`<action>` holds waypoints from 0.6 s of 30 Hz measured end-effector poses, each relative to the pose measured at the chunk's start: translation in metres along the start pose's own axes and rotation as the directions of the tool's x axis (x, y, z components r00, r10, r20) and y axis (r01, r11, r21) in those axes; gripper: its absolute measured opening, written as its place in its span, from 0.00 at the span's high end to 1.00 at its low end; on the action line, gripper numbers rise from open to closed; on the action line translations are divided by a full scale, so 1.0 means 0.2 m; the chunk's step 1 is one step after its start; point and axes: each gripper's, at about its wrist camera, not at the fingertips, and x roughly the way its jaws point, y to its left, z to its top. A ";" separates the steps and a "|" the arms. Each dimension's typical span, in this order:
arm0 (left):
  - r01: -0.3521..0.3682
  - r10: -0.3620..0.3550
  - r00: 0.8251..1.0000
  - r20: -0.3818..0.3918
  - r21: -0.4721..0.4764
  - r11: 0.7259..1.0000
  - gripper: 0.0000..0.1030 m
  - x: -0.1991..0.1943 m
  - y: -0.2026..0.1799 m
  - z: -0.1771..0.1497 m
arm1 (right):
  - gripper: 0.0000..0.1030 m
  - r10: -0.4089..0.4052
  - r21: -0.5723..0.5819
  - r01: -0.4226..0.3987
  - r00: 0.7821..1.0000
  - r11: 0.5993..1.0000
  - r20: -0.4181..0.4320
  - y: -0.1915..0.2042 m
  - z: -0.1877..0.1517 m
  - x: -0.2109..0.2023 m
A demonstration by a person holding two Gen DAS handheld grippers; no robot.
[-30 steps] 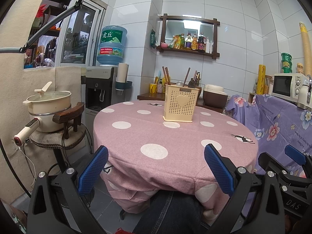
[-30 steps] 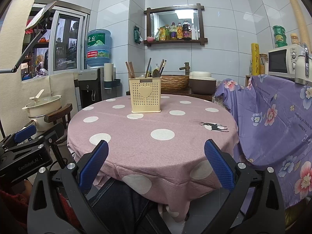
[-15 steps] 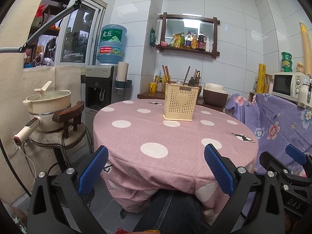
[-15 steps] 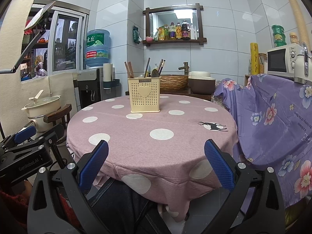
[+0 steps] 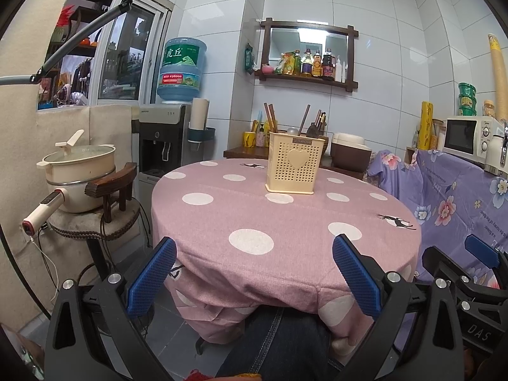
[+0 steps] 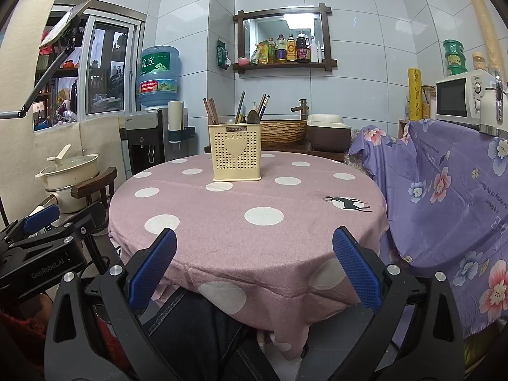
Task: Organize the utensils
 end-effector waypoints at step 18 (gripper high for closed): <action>-0.002 0.002 1.000 0.000 0.000 1.000 0.05 0.00 0.00 0.00 | 0.06 -0.002 -0.001 0.002 1.000 1.000 -0.002 0.01 -0.02 0.01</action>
